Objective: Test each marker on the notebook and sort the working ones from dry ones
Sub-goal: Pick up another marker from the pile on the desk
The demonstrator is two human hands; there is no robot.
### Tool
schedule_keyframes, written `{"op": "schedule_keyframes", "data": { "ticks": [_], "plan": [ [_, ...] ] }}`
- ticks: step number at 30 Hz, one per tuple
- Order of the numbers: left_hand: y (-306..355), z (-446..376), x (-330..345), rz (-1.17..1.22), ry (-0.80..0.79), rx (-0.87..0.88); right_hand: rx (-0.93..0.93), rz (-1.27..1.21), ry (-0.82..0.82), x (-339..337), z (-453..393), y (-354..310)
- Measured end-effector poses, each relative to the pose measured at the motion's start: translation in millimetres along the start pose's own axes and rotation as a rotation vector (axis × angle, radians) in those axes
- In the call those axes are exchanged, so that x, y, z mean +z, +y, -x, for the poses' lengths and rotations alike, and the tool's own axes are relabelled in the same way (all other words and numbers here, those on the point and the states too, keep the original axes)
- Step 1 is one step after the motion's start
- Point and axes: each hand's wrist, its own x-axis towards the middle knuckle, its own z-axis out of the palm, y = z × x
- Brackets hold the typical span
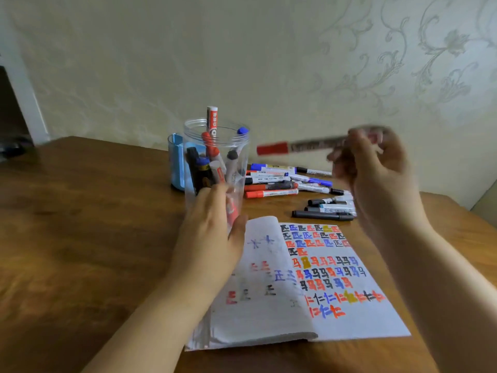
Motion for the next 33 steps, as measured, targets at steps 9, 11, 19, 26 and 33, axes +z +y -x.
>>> {"op": "schedule_keyframes", "data": {
  "ticks": [9, 11, 19, 26, 33],
  "plan": [
    [-18.4, -3.4, 6.0, -0.123, 0.003, -0.037, -0.318, 0.658, -0.270, 74.1, -73.1, -14.6],
    [-19.8, -4.1, 6.0, -0.117, -0.004, -0.052, -0.316, 0.836, -0.350, 82.6, -76.1, -8.4],
    [-16.9, -3.2, 7.9, -0.098, -0.045, -0.064, -0.161, 0.975, -0.581, 100.2, -79.8, 12.3],
    [-12.5, 3.9, 14.6, -0.047, -0.206, 0.028, 0.018, 1.054, -0.698, 104.8, -81.0, 14.0],
    [-12.2, 2.6, 15.9, -0.006, -0.246, -0.021, -0.113, 0.814, -0.393, 63.0, -73.4, 43.6]
  ]
}}
